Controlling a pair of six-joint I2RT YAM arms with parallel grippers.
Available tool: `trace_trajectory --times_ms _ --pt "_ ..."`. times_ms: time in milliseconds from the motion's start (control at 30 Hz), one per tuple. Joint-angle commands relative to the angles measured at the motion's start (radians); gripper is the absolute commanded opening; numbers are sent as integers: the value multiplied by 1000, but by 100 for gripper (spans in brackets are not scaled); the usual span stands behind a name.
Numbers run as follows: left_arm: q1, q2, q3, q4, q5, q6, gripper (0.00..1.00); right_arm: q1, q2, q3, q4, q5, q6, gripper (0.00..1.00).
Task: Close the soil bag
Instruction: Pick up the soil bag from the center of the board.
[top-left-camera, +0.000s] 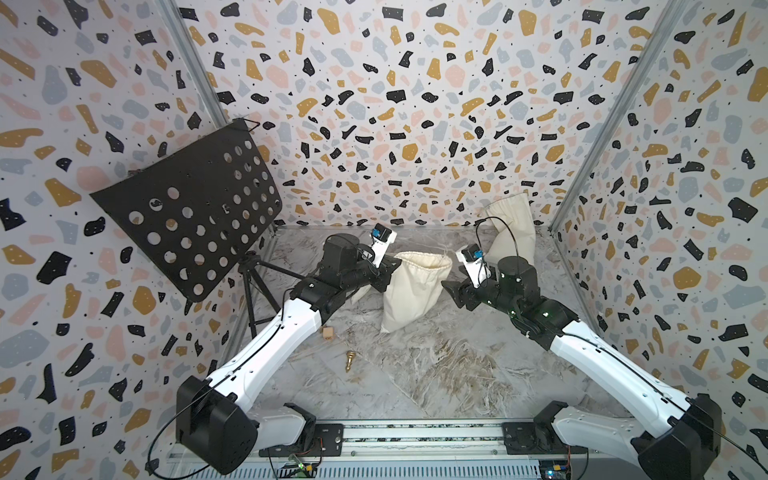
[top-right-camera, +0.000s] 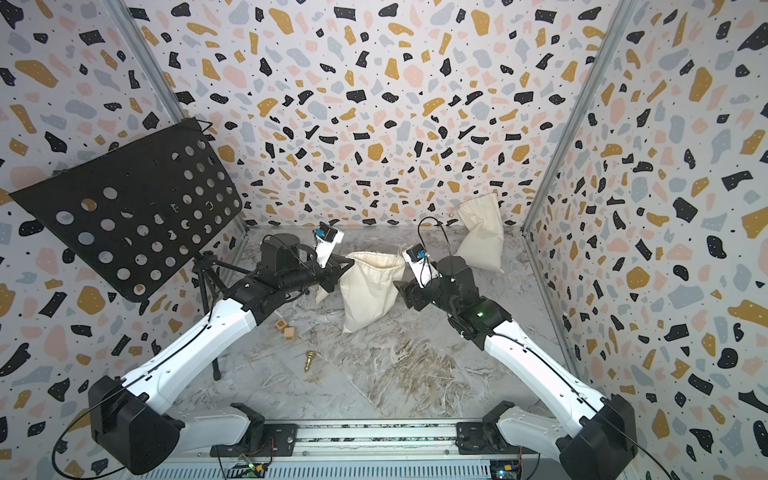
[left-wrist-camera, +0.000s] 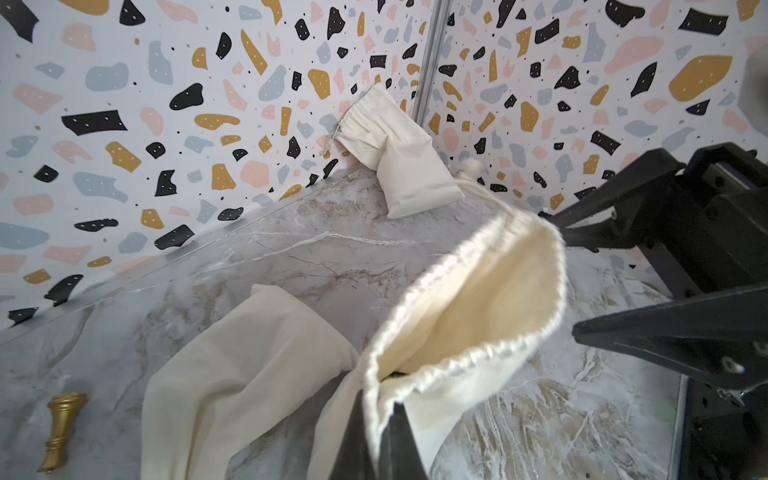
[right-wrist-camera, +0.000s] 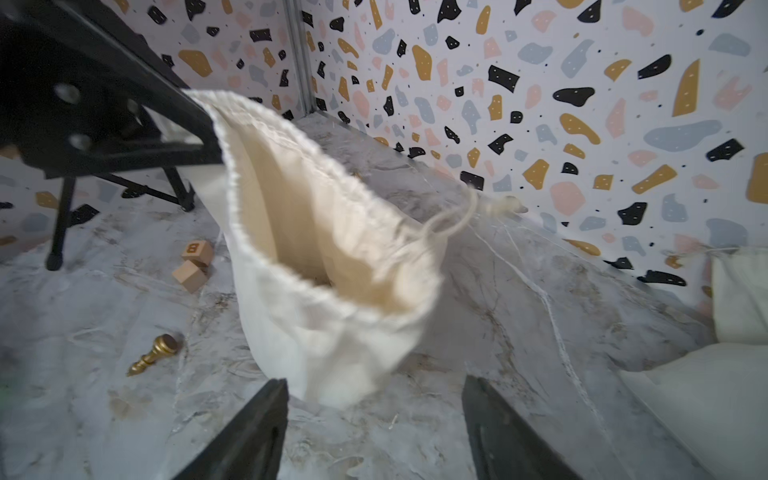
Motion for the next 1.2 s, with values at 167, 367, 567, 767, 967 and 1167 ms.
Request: trace_trajectory --times_ms 167,367,567,767,967,1167 --pt "23 -17 97 -27 38 150 0 -8 36 40 -28 -33 -187 76" --pt "22 -15 61 -21 41 173 0 -7 18 25 -34 -187 -202 71" --pt "23 -39 3 -35 52 233 0 -5 -22 48 -153 -85 -272 70" --pt "24 -139 -78 -12 41 310 0 -5 -46 56 -187 115 -345 66" --pt "28 -168 -75 -14 49 322 0 -5 18 66 -80 -29 -337 62" --pt "30 -171 -83 2 67 321 0 -6 72 60 43 -32 -399 62"
